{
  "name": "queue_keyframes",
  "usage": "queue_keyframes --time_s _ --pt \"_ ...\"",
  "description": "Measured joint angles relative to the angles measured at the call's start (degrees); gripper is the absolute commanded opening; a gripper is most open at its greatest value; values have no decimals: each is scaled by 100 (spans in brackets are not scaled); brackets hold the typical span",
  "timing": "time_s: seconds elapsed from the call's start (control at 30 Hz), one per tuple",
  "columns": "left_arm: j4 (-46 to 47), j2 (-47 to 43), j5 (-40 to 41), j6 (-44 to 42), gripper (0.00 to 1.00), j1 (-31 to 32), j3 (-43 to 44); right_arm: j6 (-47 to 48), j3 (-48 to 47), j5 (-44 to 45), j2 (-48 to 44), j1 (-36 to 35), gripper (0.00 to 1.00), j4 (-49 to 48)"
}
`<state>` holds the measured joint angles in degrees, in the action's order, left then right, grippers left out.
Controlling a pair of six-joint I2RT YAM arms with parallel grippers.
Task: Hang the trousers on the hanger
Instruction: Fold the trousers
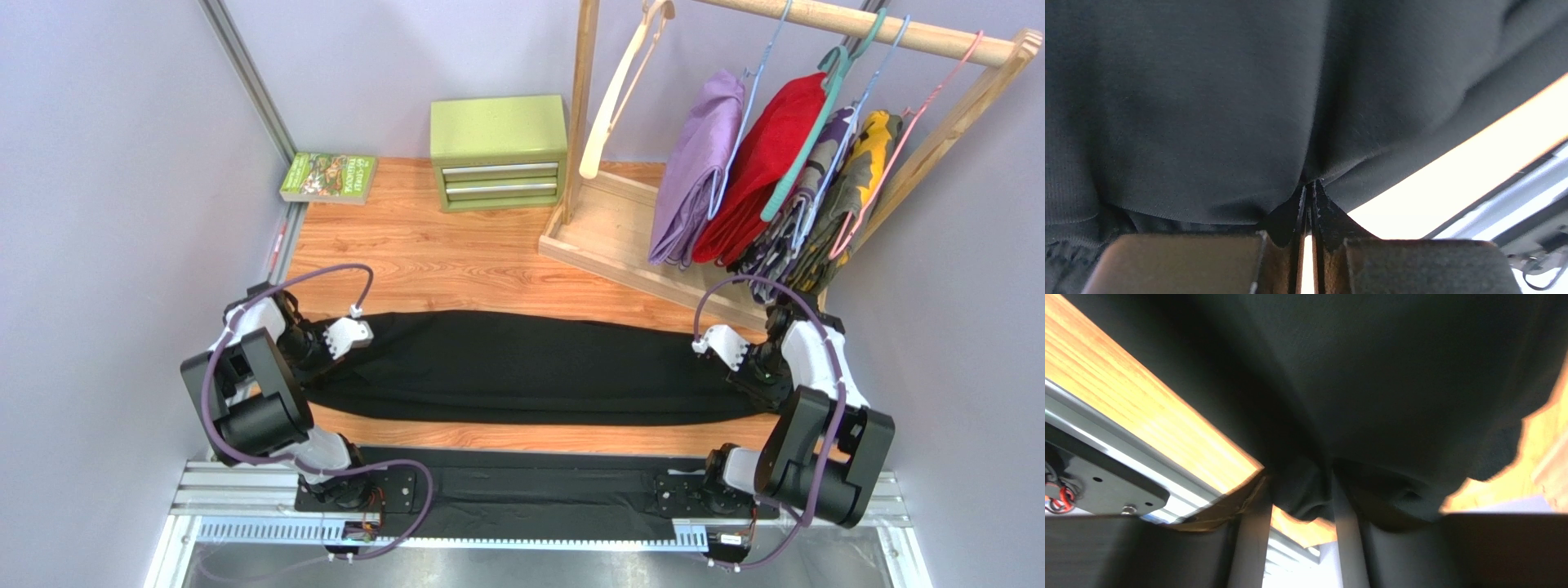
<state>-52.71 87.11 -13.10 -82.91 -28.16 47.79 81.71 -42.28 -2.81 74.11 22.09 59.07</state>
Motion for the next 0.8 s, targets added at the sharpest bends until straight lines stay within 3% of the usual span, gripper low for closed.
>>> queue_keyframes --time_s 0.03,0.2,0.23,0.27,0.3,0.33,0.47,0.67,0.77,0.8 --pt "63 94 74 129 18 0 96 -68 -2 15 92 -37 62 -20" --pt "444 415 260 562 44 -68 570 -470 -337 -26 505 -192 69 160" --pt "446 385 243 573 65 -87 597 -564 -496 -35 514 -186 75 227" --pt "428 313 201 581 69 -114 610 -654 -671 -79 509 -160 78 328" --pt "372 192 116 592 91 -131 612 -732 -863 -151 496 -109 80 461" --pt "262 33 0 621 99 -151 614 -800 -1054 -251 463 -48 81 610" --pt "-269 -964 -684 704 100 -164 654 -1180 -1707 -737 229 356 81 1226" --pt "-485 -1967 -1902 1115 100 -153 765 -2446 -1810 -1399 236 922 81 1504" --pt "-479 -2015 -2358 1419 100 -72 804 -3246 -1762 -1650 396 1047 89 1193" --pt "-483 -2013 -2461 1502 100 -39 804 -3480 -1731 -1714 457 1069 99 1016"
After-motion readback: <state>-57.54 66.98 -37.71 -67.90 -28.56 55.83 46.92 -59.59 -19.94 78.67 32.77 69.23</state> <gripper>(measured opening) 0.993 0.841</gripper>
